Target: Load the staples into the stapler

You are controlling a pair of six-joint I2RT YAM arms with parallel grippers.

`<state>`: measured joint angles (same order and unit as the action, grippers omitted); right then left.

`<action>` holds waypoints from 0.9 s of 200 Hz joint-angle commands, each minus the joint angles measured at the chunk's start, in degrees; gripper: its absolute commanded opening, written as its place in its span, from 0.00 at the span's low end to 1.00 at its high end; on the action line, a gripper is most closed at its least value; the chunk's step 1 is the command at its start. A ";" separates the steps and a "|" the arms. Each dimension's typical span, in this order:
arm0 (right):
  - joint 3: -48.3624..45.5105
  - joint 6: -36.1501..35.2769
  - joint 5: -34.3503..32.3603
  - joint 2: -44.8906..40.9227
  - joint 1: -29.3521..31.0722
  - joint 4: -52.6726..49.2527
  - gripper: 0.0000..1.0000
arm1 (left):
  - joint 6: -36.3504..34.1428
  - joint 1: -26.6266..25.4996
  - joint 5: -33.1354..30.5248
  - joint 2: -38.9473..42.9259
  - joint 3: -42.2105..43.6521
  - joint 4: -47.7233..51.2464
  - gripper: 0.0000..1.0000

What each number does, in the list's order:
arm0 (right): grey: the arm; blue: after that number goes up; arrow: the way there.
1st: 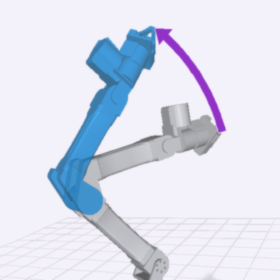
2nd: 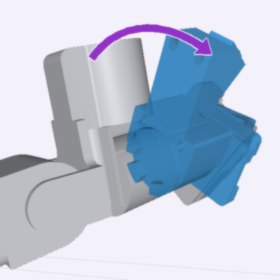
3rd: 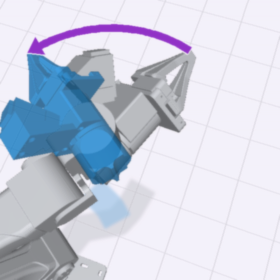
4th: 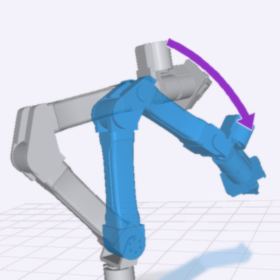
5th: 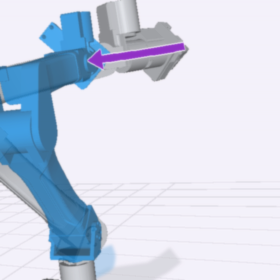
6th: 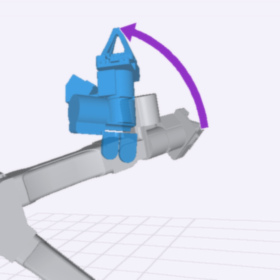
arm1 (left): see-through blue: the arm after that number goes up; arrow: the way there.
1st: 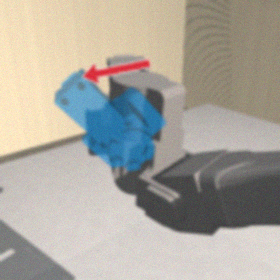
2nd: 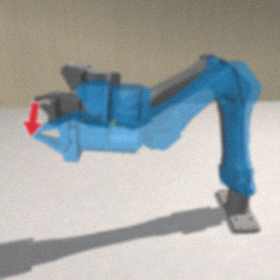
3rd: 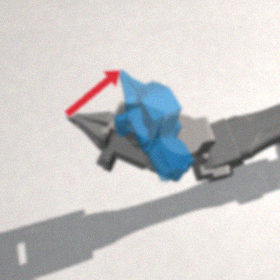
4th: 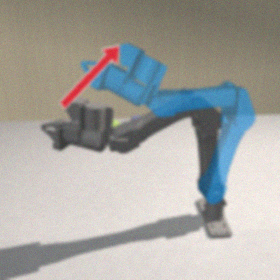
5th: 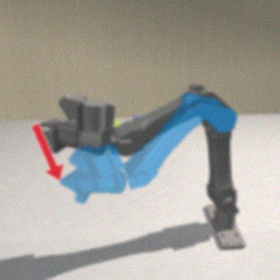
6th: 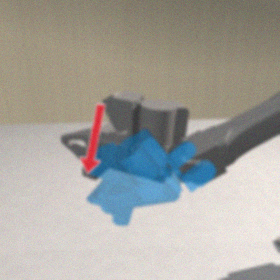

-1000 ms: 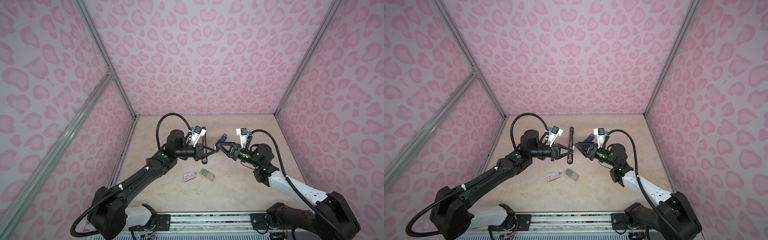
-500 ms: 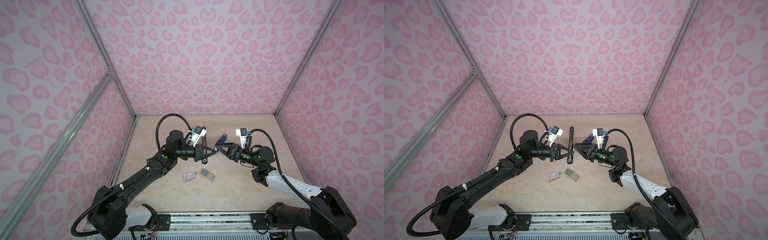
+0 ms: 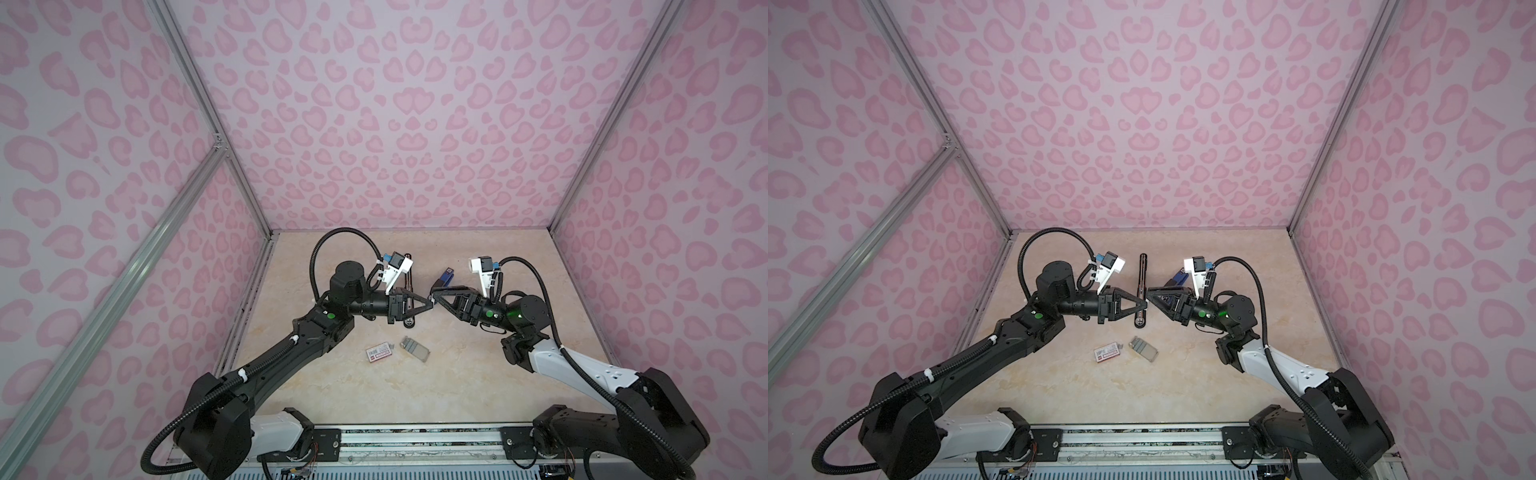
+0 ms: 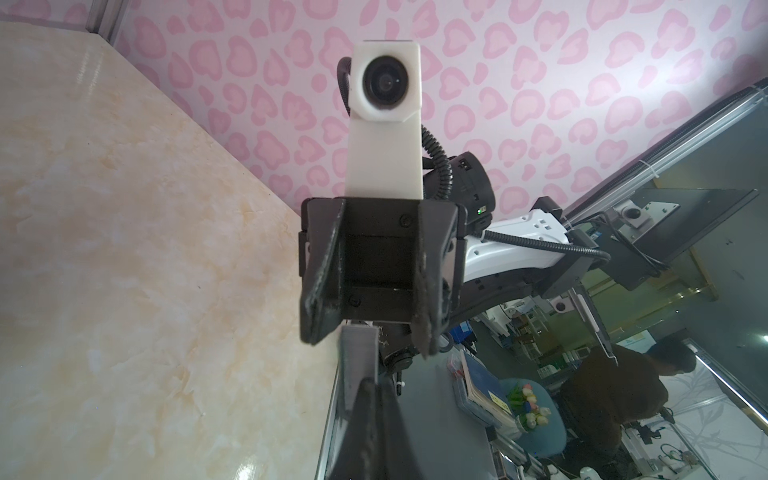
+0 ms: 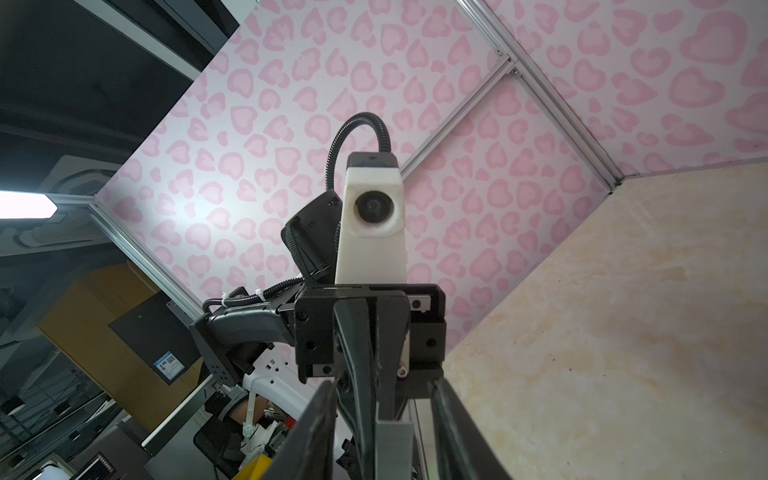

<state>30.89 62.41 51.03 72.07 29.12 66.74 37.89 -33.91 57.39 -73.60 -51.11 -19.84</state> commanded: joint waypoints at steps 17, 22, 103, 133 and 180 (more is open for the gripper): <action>-0.40 0.43 0.99 0.52 0.25 3.45 0.38 | 1.09 -0.01 1.30 0.39 0.31 -3.96 0.03; -0.47 0.51 0.98 0.52 0.19 3.59 0.37 | 1.21 -0.01 1.20 0.39 0.31 -4.06 0.03; -0.67 1.13 1.09 1.47 0.25 5.07 0.21 | 1.84 -0.02 1.20 -0.06 0.40 -4.69 0.03; -0.75 0.78 1.09 1.50 0.28 4.78 0.19 | 1.67 -0.03 1.21 -0.14 0.40 -4.42 0.03; -0.90 -0.94 0.74 0.46 0.31 2.58 0.17 | 1.49 -0.01 0.62 0.30 0.57 -3.90 0.21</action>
<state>30.35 63.20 51.24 73.14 29.36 69.04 39.40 -33.98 57.84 -73.63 -50.78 -21.50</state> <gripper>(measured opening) 0.174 0.190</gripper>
